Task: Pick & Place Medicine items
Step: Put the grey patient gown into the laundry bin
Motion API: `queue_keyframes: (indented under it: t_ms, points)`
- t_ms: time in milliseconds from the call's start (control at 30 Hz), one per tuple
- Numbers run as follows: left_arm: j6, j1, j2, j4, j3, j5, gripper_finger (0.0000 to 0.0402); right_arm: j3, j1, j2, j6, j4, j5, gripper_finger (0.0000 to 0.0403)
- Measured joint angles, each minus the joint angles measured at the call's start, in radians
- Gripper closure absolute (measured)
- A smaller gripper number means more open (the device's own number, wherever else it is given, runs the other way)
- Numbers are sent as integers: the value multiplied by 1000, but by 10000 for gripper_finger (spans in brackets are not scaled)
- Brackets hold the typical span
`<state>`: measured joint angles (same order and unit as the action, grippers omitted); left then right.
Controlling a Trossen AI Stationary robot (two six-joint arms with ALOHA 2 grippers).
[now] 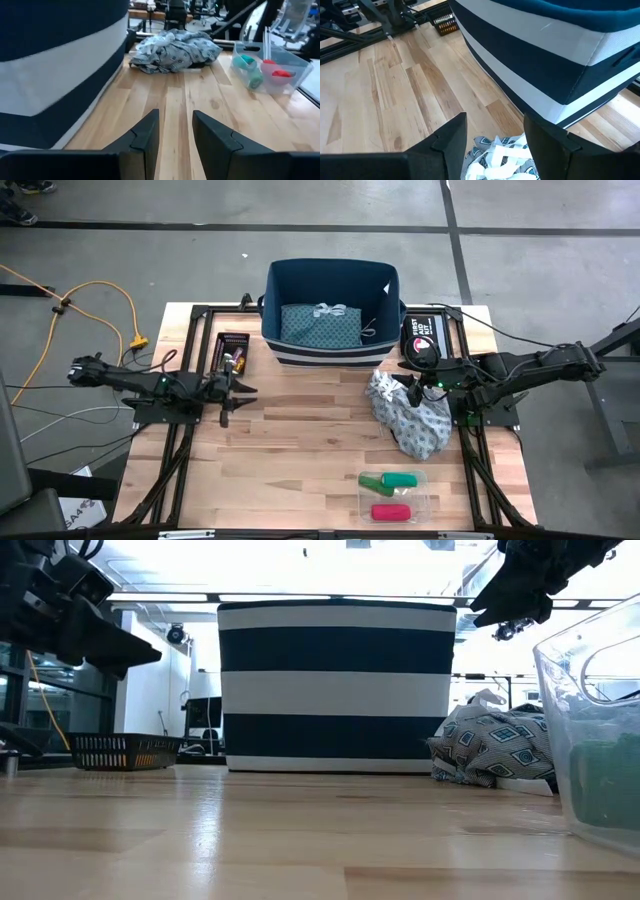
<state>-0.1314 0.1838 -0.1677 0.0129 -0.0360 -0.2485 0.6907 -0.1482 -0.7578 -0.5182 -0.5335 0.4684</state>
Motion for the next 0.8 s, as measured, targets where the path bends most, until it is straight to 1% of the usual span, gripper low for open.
queue_keyframes:
  t_ms: [167, 400, 700, 800]
  points:
    - [0, -36, 40, -7, 2, 20, 291, 0, 0, 0, 0, 0, 0, 219]
    - [-1, -100, 99, -10, 14, 101, 291, 0, 0, 0, 0, 0, 0, 219]
    - [-17, -176, 143, 3, 14, 182, 291, 0, 0, 0, 0, 0, 0, 219]
    - [-18, -192, 160, 7, 14, 195, 291, 0, 0, 0, 0, 0, 0, 219]
